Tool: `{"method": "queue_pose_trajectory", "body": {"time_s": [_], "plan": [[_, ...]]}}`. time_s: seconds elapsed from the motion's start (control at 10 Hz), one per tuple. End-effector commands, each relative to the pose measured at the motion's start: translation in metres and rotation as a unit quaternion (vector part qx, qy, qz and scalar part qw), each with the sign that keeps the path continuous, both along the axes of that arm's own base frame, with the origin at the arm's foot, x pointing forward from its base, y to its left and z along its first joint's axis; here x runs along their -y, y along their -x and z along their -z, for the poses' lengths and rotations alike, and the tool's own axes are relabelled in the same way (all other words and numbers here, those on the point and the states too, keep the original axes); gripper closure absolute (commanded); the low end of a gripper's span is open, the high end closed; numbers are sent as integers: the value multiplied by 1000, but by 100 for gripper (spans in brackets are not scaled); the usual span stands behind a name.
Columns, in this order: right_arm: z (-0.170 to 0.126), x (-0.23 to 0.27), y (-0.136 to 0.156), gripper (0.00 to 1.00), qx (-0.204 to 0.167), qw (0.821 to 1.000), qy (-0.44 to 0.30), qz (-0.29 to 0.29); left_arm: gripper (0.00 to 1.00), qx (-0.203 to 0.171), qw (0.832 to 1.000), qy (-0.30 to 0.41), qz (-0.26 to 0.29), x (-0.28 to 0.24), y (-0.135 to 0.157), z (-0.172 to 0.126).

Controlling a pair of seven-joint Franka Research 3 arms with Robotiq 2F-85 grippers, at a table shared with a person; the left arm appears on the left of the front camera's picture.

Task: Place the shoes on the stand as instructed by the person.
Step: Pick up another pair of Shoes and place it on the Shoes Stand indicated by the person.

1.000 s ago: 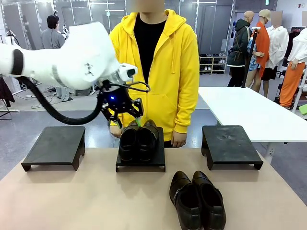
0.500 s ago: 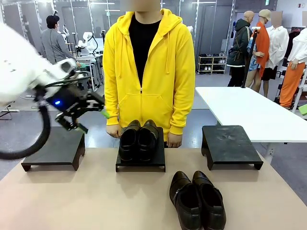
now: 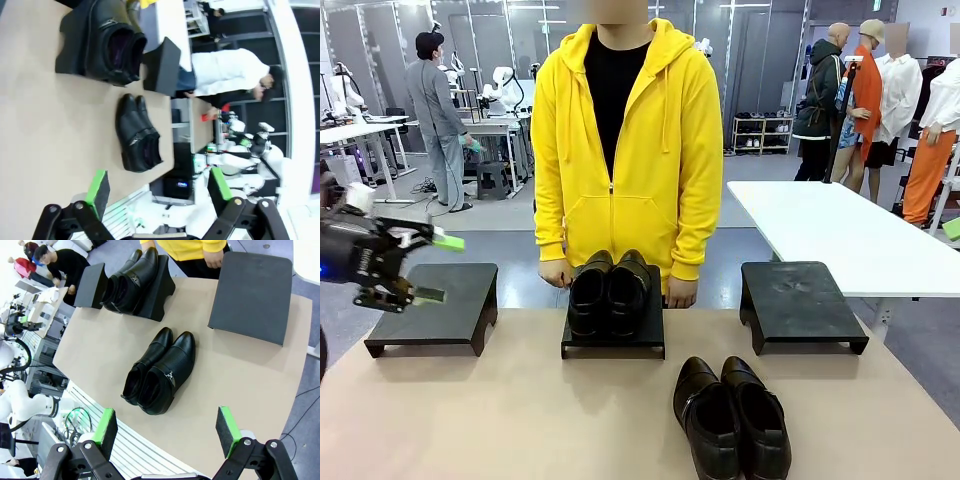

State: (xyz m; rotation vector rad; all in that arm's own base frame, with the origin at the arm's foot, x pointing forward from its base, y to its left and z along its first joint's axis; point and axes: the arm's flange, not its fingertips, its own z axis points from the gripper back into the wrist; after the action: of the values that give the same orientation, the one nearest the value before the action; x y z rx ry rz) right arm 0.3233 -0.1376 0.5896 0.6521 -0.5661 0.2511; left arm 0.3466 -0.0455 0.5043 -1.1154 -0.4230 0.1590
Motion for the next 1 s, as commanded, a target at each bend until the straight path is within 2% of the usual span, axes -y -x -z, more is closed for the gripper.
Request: {"method": "queue_pose_trajectory", "body": {"time_s": [0.0,0.2,0.3,0.5,0.7,0.9], "plan": [[0,1,0,0,9,1000,-3,-6,0,-1,997,69,34,-49,49,51],[0,1,0,0,9,1000,-3,-6,0,-28,992,101,68,-96,60,75],[0,1,0,0,9,1000,-3,-6,0,-23,988,120,92,-120,66,86],[0,1,0,0,9,1000,-3,-6,0,-38,985,113,121,-157,74,99],[0,1,0,0,9,1000,-3,-6,0,-26,984,126,123,-180,75,109],[0,1,0,0,9,1000,-3,-6,0,-24,984,130,121,-182,68,116]]}}
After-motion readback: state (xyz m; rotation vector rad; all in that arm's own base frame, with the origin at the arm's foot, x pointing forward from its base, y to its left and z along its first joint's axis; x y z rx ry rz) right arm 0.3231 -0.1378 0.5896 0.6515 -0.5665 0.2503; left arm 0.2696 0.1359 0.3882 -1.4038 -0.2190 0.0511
